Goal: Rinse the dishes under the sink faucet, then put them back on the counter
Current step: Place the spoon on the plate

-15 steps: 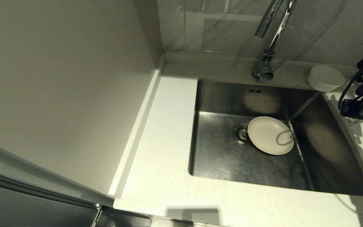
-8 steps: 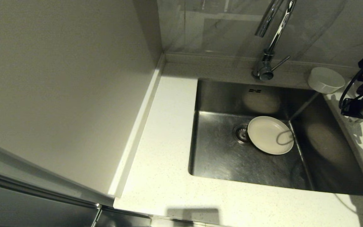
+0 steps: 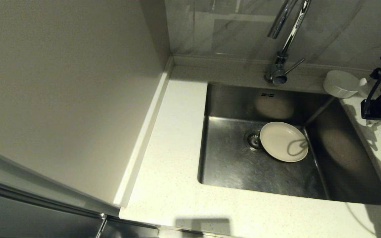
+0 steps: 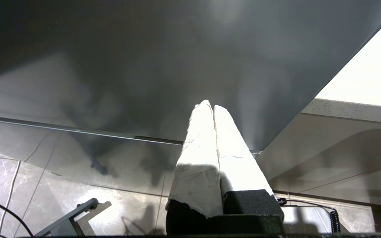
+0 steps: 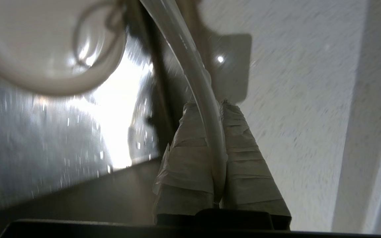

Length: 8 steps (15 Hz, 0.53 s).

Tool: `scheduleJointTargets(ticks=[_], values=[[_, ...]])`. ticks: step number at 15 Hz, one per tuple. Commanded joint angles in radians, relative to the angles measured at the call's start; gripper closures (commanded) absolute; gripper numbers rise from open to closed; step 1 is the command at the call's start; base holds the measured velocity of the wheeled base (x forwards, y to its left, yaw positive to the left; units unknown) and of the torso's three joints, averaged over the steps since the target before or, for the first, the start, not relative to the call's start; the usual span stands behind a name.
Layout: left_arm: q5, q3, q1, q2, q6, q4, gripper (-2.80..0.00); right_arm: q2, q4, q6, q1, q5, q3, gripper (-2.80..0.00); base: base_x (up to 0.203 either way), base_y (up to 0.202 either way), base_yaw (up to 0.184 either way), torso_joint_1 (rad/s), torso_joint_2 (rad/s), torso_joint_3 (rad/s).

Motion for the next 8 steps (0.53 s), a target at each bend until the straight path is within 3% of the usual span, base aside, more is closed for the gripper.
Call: scheduleJointTargets(ticks=[1, 4, 8], values=[[0.001, 0.0, 0.0, -0.003, -0.001, 0.0, 0.0, -0.057, 0.036, -0.028, 0.053, -0.001, 0.059, 0.0, 0.0, 0.0, 0.0, 0.0, 0.0, 0.0], [0.001, 0.0, 0.0, -0.003, -0.001, 0.0, 0.0, -0.069, 0.046, -0.06, 0.167, -0.019, 0.144, 0.0, 0.0, 0.0, 0.0, 0.0, 0.0, 0.0], [0.001, 0.0, 0.0, -0.003, -0.001, 0.0, 0.0, 0.045, 0.041, -0.056, 0.258, -0.112, 0.136, 0.0, 0.0, 0.0, 0.0, 0.0, 0.0, 0.0]])
